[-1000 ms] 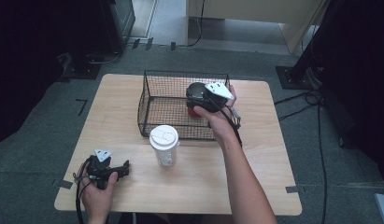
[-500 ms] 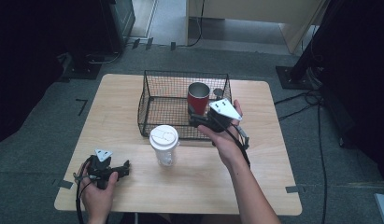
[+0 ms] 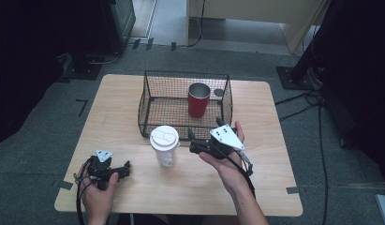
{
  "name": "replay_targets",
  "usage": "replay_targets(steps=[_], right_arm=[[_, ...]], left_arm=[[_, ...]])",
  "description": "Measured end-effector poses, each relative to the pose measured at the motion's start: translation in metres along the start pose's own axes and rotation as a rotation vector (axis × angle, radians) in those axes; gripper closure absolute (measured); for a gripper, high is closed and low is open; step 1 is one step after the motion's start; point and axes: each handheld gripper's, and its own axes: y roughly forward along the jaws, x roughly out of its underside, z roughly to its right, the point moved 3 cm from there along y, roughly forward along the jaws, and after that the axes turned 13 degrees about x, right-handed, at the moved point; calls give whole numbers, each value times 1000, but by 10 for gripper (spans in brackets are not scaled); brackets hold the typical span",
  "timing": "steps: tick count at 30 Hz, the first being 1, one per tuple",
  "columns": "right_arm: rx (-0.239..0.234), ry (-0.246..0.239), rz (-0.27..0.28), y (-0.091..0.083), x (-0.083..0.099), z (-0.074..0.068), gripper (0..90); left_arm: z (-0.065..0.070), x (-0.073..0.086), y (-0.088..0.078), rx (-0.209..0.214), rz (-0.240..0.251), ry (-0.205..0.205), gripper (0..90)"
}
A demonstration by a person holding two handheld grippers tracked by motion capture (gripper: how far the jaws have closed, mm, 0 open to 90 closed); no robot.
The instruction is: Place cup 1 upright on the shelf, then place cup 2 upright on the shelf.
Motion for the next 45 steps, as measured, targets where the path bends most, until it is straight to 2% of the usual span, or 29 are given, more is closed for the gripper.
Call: replay_targets(steps=[12,21,26,34,45], right_arm=[[-55,9,-7,-32,23,-13,0],[-109,1,-21,-48,41,-31,0],[-147,-12,-32,-48,49,-44,0],[-184,-13,-59,-37,60,-63,0],[-208,-1,-92,-15,68,-81,0]], left_arm=[[0,0,0,0,3,0,1],[0,0,0,0,3,0,1],[0,0,0,2,1,4,1],[0,0,0,2,0,5,1],[0,0,0,3,0,5,1]])
